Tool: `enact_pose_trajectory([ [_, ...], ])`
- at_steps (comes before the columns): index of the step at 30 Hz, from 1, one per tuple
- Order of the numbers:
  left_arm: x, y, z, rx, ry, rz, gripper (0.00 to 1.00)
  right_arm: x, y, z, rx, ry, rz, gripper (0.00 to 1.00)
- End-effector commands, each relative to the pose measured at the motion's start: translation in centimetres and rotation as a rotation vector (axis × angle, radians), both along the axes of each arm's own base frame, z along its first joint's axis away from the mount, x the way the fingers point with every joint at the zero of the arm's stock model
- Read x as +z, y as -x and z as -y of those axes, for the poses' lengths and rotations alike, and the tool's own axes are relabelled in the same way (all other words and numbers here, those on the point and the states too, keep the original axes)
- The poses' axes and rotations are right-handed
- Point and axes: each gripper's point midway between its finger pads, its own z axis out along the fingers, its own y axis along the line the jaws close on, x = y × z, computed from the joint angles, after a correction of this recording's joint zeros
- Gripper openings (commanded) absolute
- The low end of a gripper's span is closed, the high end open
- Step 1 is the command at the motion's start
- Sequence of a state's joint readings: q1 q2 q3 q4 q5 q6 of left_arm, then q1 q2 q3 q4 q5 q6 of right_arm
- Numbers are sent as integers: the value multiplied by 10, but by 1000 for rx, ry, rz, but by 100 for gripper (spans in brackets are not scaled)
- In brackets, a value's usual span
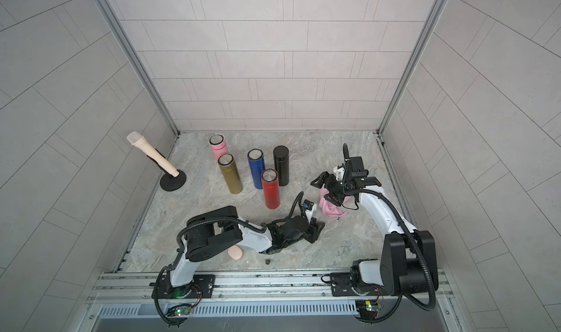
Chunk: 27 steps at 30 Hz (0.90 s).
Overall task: Wipe the surface of the thermos
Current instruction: Place the cleaning item at the center of the board.
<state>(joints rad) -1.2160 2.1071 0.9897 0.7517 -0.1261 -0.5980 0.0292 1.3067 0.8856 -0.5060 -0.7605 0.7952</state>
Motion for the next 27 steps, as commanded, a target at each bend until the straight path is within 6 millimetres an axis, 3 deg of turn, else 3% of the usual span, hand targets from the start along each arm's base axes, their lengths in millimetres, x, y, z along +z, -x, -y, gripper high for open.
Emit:
enact_pose_trajectory([
  [1,35,-2,14,-14,77,44,51,6,10,-4,7,-9,9,90],
  [10,46,-7,35,-50,133,62,53,2,28,-7,3,-17,2,90],
  [12,42,-15,34,-16,125,63,51,3,31,-7,1,-20,4,90],
  [14,32,-31,32,36,100,29,44,8,32,-7,-13,-33,14,90],
  [17,14,-50,28,81,63,-17,8,18,34,-7,-28,-44,32,90],
  [18,10,-55,23,95,62,-26,0,23,34,-7,-29,-43,39,90],
  [23,-10,-63,-3,165,-40,-42,0,49,29,-4,-35,-40,86,90],
  [27,-17,-57,-6,148,-73,-71,0,93,18,8,-74,6,192,90],
])
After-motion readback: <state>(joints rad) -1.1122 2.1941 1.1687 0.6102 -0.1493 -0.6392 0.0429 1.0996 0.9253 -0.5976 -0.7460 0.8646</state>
